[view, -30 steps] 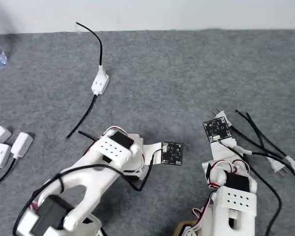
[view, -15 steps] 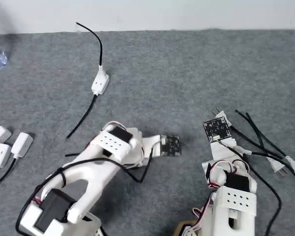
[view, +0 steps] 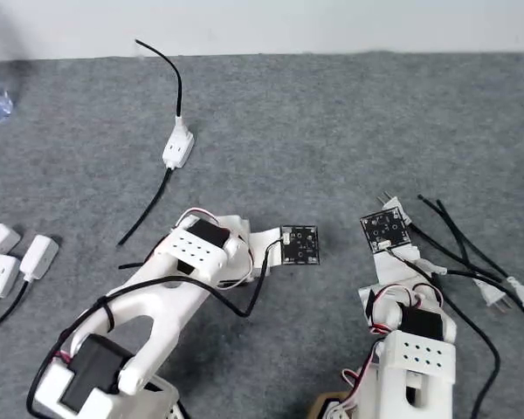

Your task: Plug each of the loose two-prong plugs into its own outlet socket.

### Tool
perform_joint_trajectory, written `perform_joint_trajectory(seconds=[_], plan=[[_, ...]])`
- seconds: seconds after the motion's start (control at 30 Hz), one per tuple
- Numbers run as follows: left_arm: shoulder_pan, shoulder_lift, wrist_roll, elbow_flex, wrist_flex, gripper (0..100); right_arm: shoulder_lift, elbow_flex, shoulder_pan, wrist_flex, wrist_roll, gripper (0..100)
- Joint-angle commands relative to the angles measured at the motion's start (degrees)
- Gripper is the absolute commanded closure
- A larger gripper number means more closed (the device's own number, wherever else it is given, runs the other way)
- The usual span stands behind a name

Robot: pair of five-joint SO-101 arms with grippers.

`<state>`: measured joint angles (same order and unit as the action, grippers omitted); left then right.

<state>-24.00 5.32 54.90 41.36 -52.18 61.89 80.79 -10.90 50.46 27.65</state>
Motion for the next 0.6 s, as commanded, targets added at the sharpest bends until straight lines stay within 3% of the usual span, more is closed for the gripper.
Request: perform_joint_trajectory(seconds=[0.0, 0.23, 0.47, 0.57], plan=[[1.1, 0.2, -3.9, -0.5, 2.3, 91, 0.1, -2.7, -0.7, -1.2, -0.4, 68.6], [0.8, 0.2, -4.0, 1.0, 1.8, 74, 0.1, -2.7, -0.7, -1.1, -0.4, 68.6], [0.6, 0.4, -4.0, 1.0, 1.6, 74, 0.1, -2.7, -0.7, -1.1, -0.4, 68.6], [0.1, 1.6, -4.2, -1.4, -2.7, 74, 0.1, -3.0, -0.7, -1.2, -0.4, 68.6]])
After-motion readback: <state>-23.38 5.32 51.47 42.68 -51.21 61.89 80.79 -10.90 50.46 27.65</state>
